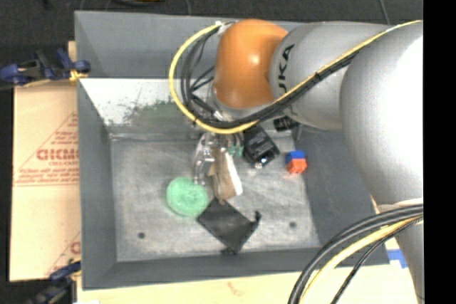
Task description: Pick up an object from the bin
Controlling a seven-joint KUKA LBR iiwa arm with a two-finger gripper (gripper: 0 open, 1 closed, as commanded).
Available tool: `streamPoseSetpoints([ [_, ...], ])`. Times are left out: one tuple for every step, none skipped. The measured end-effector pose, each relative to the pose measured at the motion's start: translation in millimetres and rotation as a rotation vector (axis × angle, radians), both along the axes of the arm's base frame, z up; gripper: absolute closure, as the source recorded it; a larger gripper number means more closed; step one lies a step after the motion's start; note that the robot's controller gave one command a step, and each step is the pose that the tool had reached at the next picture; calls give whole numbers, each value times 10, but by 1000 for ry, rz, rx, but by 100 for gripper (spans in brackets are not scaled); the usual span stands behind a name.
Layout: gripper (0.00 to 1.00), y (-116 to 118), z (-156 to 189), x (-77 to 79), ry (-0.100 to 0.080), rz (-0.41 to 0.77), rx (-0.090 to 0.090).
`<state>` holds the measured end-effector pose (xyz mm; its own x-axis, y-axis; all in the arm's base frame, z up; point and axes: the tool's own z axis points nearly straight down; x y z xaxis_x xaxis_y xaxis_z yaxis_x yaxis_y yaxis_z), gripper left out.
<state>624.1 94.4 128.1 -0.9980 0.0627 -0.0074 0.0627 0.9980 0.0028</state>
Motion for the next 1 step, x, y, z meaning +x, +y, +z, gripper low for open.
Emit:
streamPoseSetpoints([
  [0, -17, -226, -172, 11, 72, -5],
])
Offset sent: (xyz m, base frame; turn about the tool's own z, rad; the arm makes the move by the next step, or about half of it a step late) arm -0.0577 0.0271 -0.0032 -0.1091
